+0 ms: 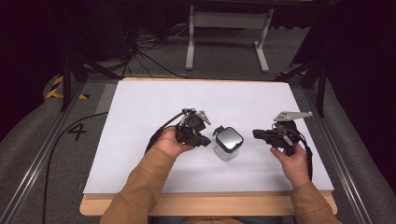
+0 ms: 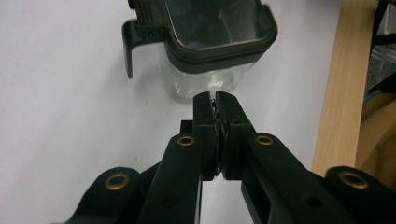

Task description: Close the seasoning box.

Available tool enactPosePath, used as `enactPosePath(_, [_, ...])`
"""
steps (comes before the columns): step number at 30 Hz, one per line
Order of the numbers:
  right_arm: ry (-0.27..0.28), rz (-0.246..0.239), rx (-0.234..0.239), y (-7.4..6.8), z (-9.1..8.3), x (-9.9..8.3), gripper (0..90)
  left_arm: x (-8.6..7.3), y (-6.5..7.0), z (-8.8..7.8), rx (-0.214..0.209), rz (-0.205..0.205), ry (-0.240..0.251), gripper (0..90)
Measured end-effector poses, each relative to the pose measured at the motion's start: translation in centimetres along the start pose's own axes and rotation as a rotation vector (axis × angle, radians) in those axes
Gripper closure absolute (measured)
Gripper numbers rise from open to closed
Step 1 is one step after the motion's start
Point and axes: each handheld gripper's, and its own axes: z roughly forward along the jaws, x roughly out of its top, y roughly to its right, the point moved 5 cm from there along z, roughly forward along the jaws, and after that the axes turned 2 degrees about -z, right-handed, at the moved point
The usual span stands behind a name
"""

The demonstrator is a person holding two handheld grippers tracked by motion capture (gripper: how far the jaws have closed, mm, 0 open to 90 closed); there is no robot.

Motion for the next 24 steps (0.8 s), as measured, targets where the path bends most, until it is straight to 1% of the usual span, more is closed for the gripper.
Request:
enactPosePath(4, [-0.012,0.000,0.003,0.0,0.4,-0.1,87.6,-0.1,0.2,0.8,-0.014,-0.002,-0.028,88.8])
enactPosePath(8, [-0.015,0.005,0.000,0.1,0.6,-0.2,87.6,0.0,0.4,1.7,-0.029,0.006,-0.043,89.4])
enactPosePath(11, [-0.014,0.010,-0.004,0.3,0.5,-0.3,87.6,0.0,0.5,2.2,-0.030,0.002,-0.049,89.5])
enactPosePath(14, [-0.011,0.018,-0.003,0.4,0.4,-0.3,87.6,0.2,0.5,2.8,-0.035,0.010,-0.041,89.6])
enactPosePath(15, [-0.011,0.020,-0.004,0.4,0.4,-0.3,87.6,0.2,0.4,2.9,-0.035,0.003,-0.043,89.6])
enactPosePath(16, [-0.012,0.019,-0.005,0.4,0.4,-0.4,87.6,0.2,0.3,3.1,-0.033,0.005,-0.042,89.6])
enactPosePath(17, [-0.015,0.017,-0.006,0.4,0.4,-0.4,87.6,0.2,0.3,3.2,-0.032,-0.003,-0.052,89.6])
enactPosePath(18, [-0.016,0.017,-0.007,0.4,0.4,-0.5,87.6,0.2,0.2,3.4,-0.036,0.003,-0.048,89.6])
enactPosePath(19, [-0.015,0.018,-0.008,0.4,0.4,-0.5,87.6,0.2,0.2,3.6,-0.038,-0.004,-0.058,89.6])
enactPosePath(20, [-0.013,0.020,-0.008,0.4,0.3,-0.5,87.6,0.2,0.2,3.8,-0.035,-0.006,-0.054,89.6])
enactPosePath(22, [-0.012,0.020,-0.011,0.5,0.2,-0.6,87.6,0.2,0.1,4.1,-0.035,-0.008,-0.061,89.6])
enactPosePath(23, [-0.011,0.021,-0.012,0.5,0.2,-0.6,87.6,0.3,0.0,4.2,-0.037,-0.002,-0.063,89.6])
enactPosePath(24, [-0.009,0.022,-0.013,0.5,0.2,-0.6,87.6,0.3,0.0,4.3,-0.034,-0.008,-0.063,89.7])
